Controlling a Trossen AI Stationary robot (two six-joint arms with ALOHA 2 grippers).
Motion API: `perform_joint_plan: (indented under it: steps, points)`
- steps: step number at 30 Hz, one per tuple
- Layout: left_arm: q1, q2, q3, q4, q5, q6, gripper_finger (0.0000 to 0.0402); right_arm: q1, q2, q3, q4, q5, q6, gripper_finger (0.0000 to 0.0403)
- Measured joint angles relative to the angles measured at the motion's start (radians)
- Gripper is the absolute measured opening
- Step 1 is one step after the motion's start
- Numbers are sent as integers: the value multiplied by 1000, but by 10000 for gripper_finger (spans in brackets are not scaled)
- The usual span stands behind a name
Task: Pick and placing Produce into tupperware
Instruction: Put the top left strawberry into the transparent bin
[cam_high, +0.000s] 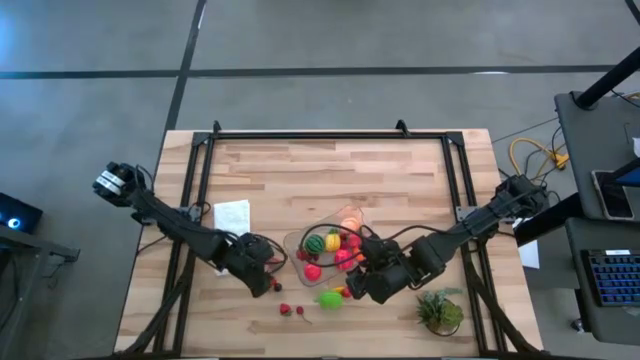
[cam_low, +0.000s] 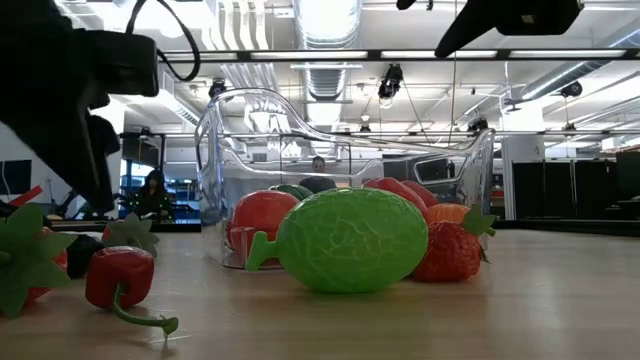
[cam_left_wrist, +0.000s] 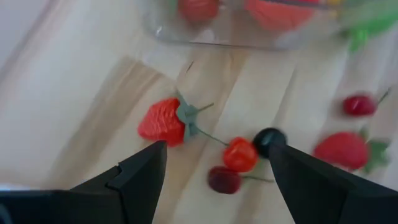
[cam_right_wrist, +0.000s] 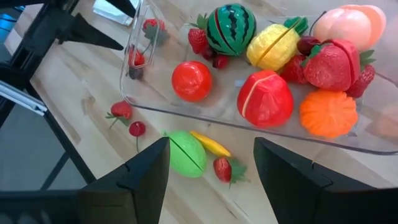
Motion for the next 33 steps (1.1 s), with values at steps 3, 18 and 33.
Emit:
perform_joint_plan:
  steps: [3,18,33]
  points:
    - [0,22,0,0,-3,178,269,0,0,0,3,0,0,224]
    - [9,106,3,0,-99,444,269,0,0,0,15,0,0,224]
    - [148,100,-1,21,-129,226,269,0,0,-12,12,0,0,224]
